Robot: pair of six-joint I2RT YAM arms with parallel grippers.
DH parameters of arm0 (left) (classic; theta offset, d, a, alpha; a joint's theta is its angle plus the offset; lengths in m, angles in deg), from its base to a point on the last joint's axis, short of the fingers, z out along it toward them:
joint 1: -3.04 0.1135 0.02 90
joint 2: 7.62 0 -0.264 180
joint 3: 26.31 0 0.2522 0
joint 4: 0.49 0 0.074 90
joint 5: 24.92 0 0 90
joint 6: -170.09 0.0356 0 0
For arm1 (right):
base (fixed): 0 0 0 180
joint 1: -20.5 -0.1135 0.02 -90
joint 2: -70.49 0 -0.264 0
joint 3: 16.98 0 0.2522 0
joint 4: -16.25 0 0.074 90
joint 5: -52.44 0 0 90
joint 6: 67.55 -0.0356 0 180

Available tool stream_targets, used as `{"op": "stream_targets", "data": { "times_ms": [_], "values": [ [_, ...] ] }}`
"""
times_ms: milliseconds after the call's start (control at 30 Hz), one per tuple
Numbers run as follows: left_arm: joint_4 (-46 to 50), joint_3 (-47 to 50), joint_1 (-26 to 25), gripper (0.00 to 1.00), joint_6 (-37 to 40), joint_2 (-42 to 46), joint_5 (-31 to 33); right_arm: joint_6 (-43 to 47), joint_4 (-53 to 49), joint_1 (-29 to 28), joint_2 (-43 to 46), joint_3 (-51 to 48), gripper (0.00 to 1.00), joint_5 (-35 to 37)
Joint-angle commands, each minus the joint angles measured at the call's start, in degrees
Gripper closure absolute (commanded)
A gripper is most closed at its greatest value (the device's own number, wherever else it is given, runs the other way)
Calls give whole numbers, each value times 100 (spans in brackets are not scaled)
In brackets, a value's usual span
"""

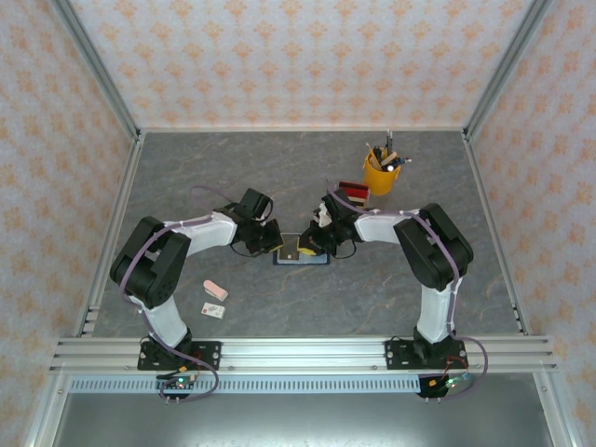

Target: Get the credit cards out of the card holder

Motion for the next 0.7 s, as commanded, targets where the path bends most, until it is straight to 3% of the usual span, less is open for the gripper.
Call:
{"op": "stream_targets", "data": {
  "times_ms": [0, 133, 367, 533, 667],
  "values": [
    [129, 302, -107, 100, -102, -179, -99, -29, 373, -64, -159, 214, 92, -30],
    [192, 333, -105, 100, -104, -74, -12, 144, 54, -66, -106, 282, 100, 121],
    [295, 216, -98, 79, -83, 206, 229, 757, -1024, -56, 103, 497, 100, 374],
    [247, 184, -63, 70, -19, 339, 291, 937, -1292, 10, 195, 436, 100, 499],
    [252, 187, -15, 68, 25, 316, 278, 971, -1343, 47, 263, 342, 100, 604]
  ]
}}
